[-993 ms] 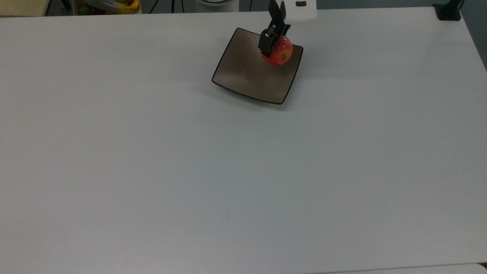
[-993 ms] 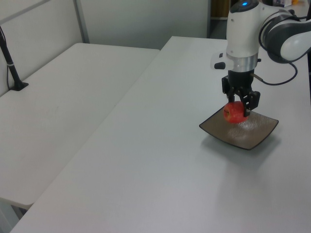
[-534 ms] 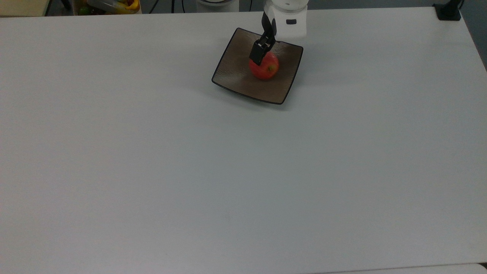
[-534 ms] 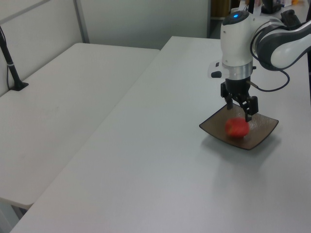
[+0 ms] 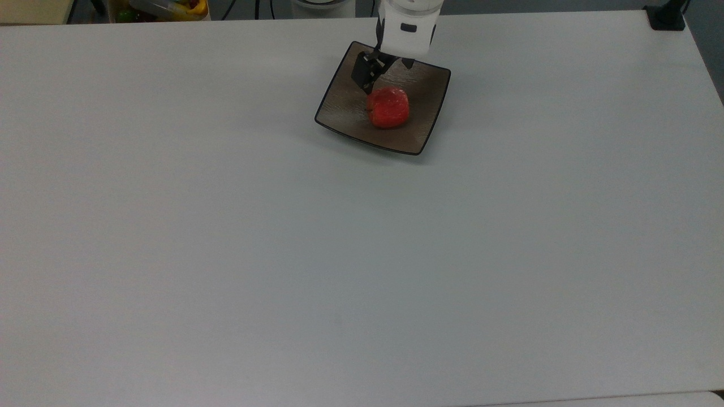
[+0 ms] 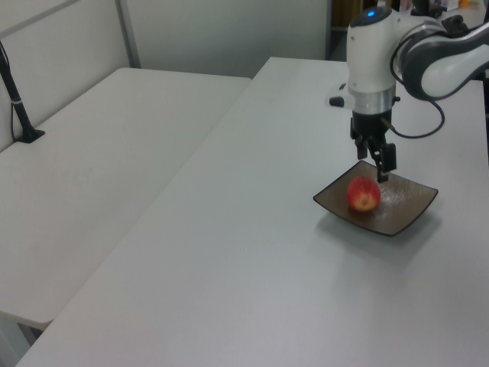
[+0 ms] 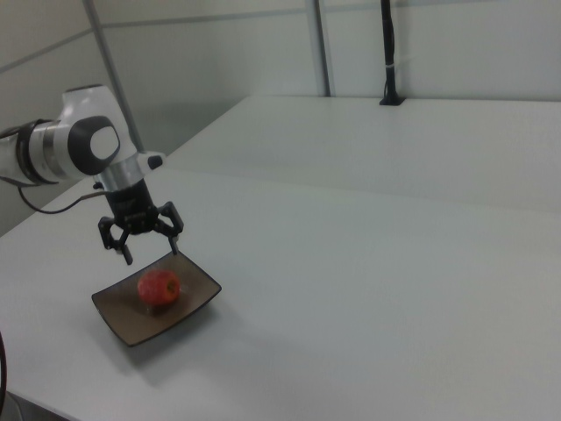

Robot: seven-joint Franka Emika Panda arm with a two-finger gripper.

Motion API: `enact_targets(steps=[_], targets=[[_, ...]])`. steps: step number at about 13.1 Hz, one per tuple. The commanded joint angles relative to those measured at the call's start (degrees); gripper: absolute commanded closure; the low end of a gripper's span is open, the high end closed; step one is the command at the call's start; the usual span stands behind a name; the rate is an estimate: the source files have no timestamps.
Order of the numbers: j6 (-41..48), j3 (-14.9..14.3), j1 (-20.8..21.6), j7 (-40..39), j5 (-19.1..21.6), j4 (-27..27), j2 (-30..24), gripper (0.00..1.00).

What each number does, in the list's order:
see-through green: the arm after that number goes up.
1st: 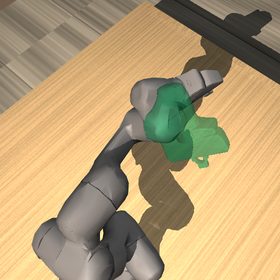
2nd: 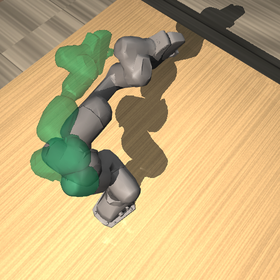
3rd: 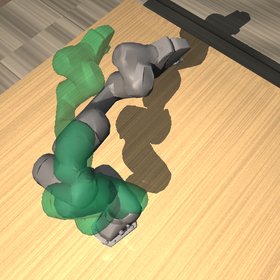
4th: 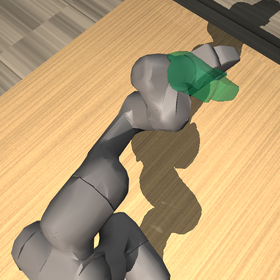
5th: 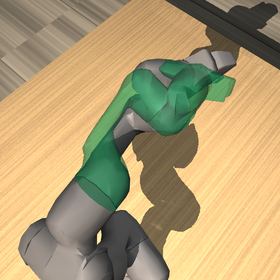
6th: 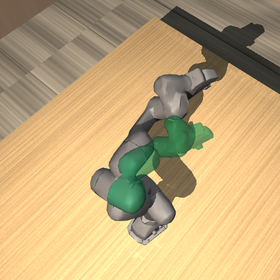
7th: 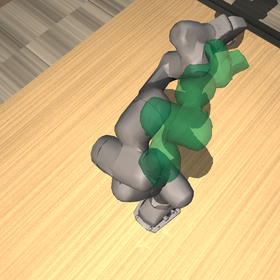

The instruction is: Apples placed on a ceramic plate

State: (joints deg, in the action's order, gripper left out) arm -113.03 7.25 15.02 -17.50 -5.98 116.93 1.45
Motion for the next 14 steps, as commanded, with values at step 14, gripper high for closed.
enact_targets(steps=[14], targets=[[3.78, -9.0, -10.62, 21.72, 10.02, -14.19, 0.92, 0.0]])
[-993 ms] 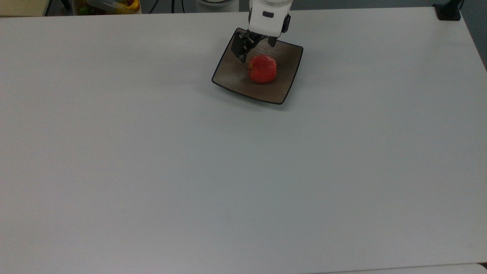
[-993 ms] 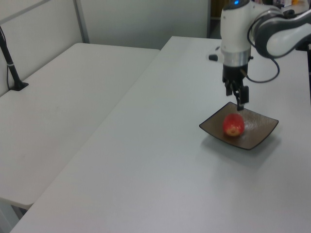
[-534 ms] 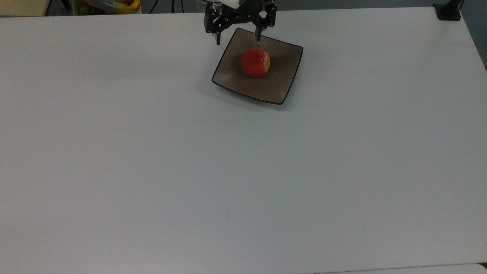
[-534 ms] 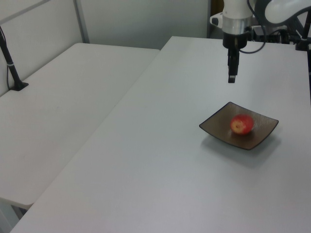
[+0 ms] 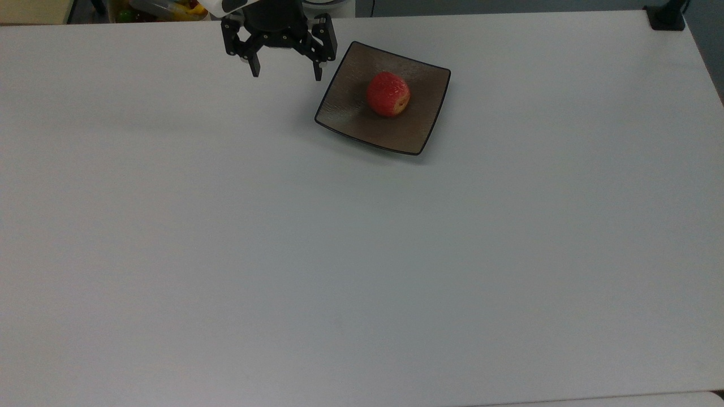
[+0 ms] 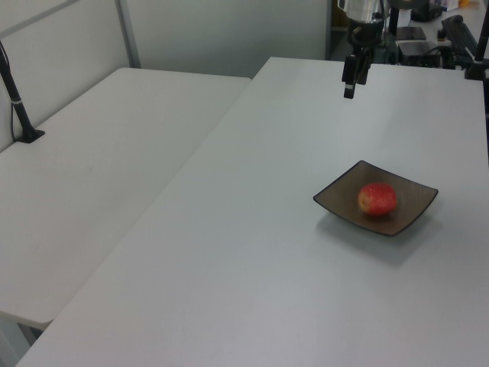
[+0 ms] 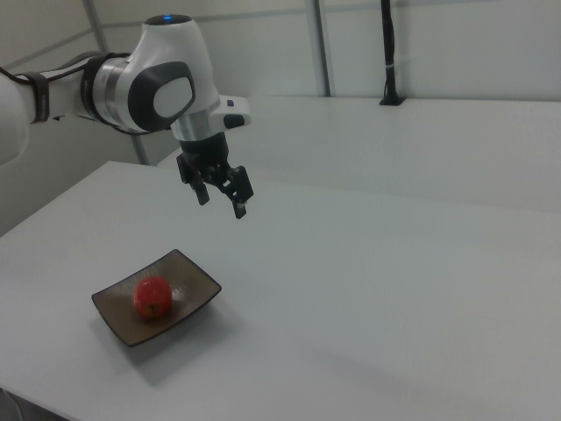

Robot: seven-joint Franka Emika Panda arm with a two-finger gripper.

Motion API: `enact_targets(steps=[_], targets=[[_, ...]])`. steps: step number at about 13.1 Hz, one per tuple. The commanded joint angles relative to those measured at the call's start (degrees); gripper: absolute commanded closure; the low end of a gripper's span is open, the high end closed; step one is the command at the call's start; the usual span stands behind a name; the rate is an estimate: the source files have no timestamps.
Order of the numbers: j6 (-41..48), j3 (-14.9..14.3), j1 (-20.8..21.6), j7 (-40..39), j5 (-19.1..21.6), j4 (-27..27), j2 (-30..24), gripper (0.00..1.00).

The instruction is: Apples placed on a ceramic plate

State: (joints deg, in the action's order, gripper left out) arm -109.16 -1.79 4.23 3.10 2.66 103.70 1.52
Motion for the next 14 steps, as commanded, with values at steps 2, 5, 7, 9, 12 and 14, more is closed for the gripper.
enact_targets(steps=[2, 5, 7, 9, 12, 14], targets=[[0.09, 0.12, 0.43, 0.86, 1.56, -0.78, 1.29, 0.0], [0.09, 0.12, 0.34, 0.59, 2.87, -0.69, 1.2, 0.0], [0.35, 0.12, 0.43, -0.37, 2.44, -0.69, 0.94, 0.0], [2.02, 0.38, 0.87, -1.34, -0.01, -0.78, 0.67, 0.0], [4.48, 0.91, 1.22, 0.06, -3.01, -0.96, 0.32, 0.0], [4.93, 1.0, 1.31, -0.11, -4.84, -0.96, 0.32, 0.0]])
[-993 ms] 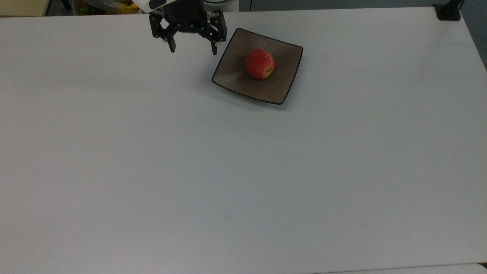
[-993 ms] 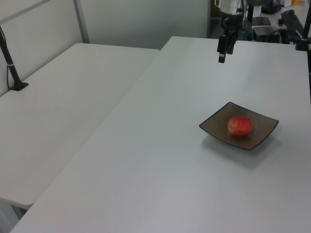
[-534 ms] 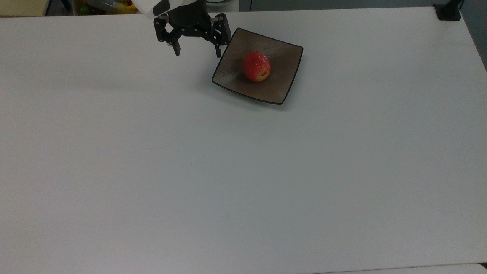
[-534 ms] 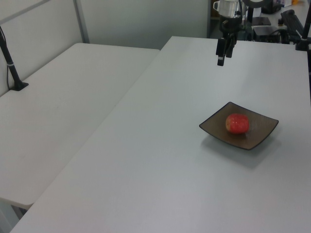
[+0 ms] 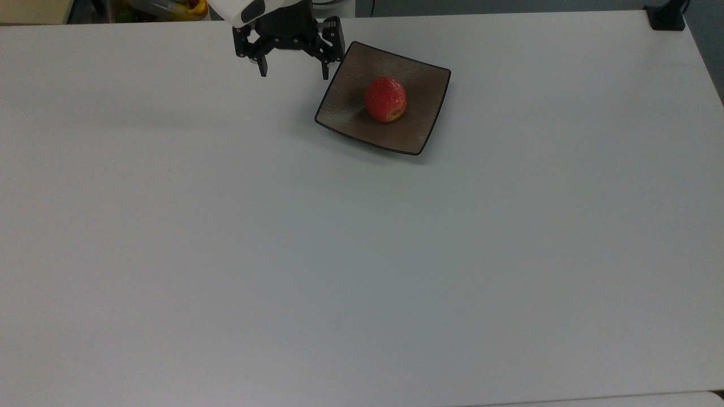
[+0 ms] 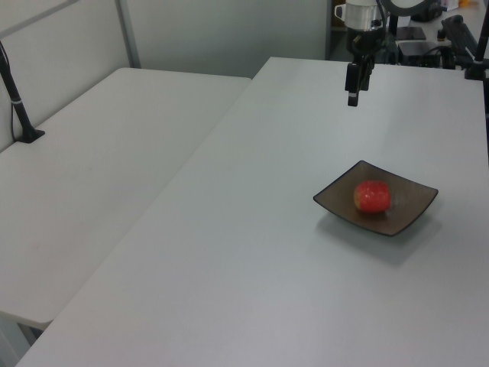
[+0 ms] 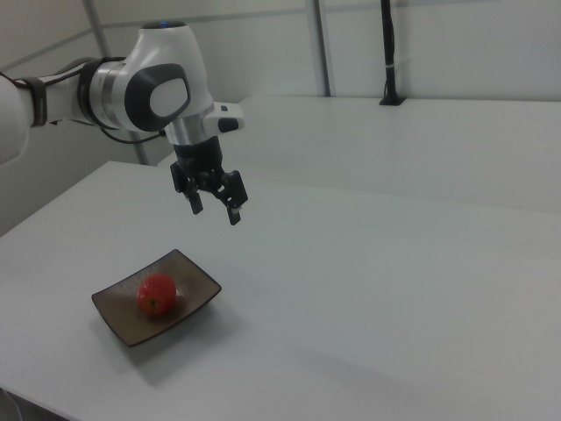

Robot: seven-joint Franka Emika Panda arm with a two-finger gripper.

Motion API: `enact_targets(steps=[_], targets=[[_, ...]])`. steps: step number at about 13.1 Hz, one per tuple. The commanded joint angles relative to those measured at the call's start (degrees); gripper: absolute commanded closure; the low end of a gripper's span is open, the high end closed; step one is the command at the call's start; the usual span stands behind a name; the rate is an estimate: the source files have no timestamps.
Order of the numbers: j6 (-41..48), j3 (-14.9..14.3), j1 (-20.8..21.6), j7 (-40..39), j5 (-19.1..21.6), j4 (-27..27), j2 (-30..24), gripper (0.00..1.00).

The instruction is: Apples placed on a ceramic plate

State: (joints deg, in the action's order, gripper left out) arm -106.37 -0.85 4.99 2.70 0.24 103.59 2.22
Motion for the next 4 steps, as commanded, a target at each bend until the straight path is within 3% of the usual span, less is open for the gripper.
enact_targets(steps=[1, 4], targets=[[2.13, 0.24, 0.54, 0.2, -3.65, -0.76, -0.37, 0.0], [2.05, 0.24, 0.11, 0.03, -3.58, -0.93, -0.99, 0.0]])
